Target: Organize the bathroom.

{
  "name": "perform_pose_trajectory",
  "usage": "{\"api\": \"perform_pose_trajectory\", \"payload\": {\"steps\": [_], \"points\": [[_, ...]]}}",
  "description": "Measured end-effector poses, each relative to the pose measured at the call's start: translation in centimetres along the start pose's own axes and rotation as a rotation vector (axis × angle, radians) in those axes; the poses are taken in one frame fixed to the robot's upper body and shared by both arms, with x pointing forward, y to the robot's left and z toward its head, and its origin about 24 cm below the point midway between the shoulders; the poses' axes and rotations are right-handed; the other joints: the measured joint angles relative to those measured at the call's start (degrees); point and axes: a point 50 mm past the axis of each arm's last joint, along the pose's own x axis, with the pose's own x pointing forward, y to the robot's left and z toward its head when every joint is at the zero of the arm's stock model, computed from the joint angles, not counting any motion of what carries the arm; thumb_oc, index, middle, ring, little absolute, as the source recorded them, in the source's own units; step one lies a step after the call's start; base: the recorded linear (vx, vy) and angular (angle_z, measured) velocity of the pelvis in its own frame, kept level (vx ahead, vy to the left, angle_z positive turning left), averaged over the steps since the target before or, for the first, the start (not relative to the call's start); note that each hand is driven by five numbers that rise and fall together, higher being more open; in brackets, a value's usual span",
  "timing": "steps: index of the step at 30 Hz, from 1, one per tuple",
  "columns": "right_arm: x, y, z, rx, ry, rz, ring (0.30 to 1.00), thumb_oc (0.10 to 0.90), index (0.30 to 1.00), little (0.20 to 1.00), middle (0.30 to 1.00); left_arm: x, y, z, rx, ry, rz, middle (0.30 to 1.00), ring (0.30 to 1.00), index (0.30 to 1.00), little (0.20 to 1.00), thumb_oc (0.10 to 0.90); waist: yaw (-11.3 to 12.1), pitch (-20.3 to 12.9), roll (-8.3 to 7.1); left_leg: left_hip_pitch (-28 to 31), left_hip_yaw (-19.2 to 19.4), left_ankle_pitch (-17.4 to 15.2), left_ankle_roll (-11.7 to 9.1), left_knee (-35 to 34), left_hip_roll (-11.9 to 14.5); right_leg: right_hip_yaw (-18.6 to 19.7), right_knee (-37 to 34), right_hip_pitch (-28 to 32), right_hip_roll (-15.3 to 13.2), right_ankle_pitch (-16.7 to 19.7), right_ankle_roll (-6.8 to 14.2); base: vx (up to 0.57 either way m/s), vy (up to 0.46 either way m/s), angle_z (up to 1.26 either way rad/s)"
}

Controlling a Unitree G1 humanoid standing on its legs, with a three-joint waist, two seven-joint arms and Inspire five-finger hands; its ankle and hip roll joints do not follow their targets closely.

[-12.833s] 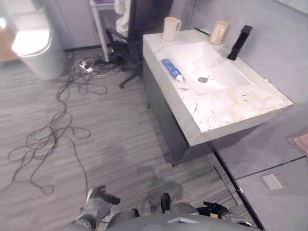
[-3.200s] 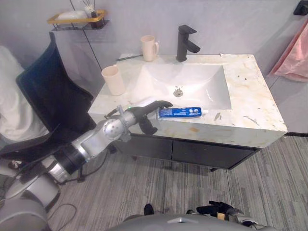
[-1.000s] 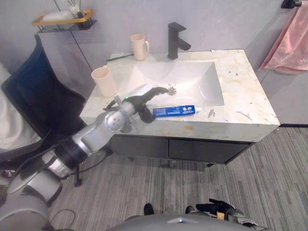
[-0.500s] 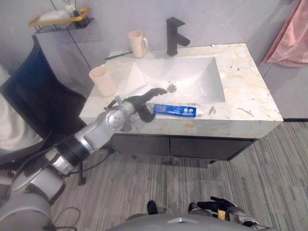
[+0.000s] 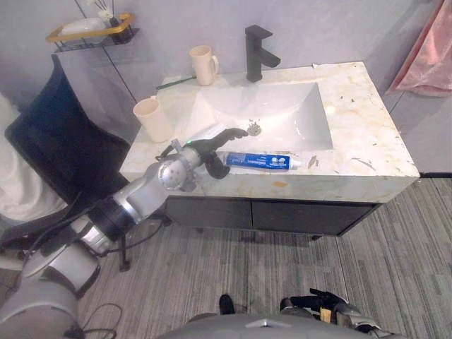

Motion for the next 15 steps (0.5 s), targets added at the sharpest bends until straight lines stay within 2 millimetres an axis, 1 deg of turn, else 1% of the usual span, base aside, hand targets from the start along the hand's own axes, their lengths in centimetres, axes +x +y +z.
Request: {"api": "perform_pose_trajectory", "payload": {"steps": [9,15], "points": [[0.00,-0.01,-0.03,0.000,0.000,0.000,0.900,0.800,0.900,0.900,0.900,0.12,-0.13,0.22,-0.004,-0.008,-0.023,0.900,0.900,0.900,0.900,0.800,0.2,0.0,-0.06,-0.1,0.0,0.0,0.0,0.0,-0.1,-0.1,0.0,0.0,0.0,0.0,0.0,0.00,0.000,0.00],[0.00,0.01,0.05,0.000,0.000,0.000,0.900,0.800,0.900,0.900,0.900,0.26,-0.48,0.49,-0.019,-0.017,-0.062,0.900,0.900,0.900,0.900,0.800,1.3,0.3,-0.45,-0.1,0.0,0.0,0.0,0.0,-0.1,-0.2,0.0,0.0,-0.1,0.0,0.0,0.00,0.000,0.00]]}}
